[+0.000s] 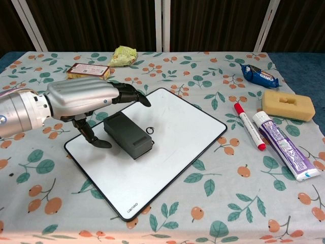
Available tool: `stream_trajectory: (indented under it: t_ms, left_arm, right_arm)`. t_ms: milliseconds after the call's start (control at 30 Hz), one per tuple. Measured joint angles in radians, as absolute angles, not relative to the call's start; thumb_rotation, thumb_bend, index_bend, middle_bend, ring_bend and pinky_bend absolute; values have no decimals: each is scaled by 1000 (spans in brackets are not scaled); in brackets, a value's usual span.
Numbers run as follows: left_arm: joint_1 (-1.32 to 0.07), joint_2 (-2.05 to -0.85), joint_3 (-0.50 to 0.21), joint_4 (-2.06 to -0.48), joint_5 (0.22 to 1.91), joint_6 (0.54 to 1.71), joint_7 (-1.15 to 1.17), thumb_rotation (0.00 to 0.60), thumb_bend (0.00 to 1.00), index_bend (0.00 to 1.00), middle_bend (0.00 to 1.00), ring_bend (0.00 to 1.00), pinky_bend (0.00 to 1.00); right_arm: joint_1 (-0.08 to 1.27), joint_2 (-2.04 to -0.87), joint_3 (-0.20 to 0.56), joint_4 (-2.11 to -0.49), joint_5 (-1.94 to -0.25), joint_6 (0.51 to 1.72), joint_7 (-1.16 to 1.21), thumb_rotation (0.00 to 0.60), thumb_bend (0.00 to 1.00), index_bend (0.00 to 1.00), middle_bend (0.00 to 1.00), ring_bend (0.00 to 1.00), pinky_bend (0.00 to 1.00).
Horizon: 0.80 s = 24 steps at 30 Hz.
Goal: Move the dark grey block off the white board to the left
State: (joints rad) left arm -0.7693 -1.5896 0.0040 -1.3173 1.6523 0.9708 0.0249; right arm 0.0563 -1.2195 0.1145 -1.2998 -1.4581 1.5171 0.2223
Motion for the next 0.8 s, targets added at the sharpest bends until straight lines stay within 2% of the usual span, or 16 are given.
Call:
stream_trajectory:
  t_ms: [800]
  left_arm:
    - [-788,-1585,12,-1338,1648,973,45,600,161,182,154,87,203]
  right_arm:
    - [56,-1225,121,-1287,-1463,1531,240,600,176,0,0,0,0]
